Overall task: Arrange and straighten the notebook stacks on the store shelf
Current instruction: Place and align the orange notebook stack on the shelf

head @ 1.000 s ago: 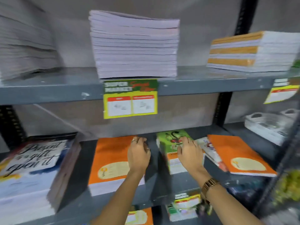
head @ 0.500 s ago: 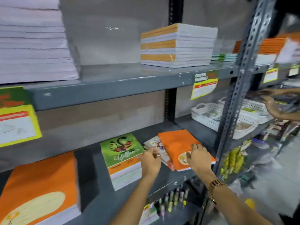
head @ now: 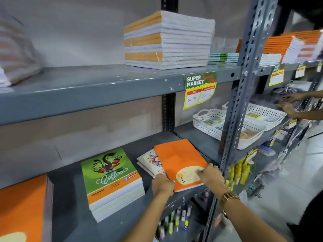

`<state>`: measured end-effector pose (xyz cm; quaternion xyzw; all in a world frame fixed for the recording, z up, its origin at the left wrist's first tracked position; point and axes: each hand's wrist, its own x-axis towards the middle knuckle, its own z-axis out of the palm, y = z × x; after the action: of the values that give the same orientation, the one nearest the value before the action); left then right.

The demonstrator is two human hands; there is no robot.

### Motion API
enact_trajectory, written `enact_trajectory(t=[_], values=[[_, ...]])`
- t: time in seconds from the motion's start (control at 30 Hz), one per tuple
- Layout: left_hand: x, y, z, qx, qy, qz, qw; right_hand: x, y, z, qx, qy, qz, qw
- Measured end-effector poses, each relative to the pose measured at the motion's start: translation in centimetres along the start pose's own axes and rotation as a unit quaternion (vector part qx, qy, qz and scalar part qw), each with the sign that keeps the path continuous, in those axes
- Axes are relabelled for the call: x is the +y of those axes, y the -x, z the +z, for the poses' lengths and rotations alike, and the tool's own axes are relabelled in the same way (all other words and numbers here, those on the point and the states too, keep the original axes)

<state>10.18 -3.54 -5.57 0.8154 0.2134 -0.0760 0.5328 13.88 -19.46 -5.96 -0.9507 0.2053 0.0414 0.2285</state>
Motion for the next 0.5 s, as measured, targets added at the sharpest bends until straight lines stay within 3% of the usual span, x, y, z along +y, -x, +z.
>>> enact_trajectory(t=[0.13, 0.5], values=[[0.3, -0.2, -0.5, -0.019, 0.067, -0.044, 0.997, -0.5, -0.3, -0.3, 0.015, -0.003, 0.043, 0.999], [1.4, 1.8, -3.6, -0.004, 0.094, 0.031, 0.995, -3.6, 2.9, -1.3, 0.135, -0.091, -0.024, 0.986]])
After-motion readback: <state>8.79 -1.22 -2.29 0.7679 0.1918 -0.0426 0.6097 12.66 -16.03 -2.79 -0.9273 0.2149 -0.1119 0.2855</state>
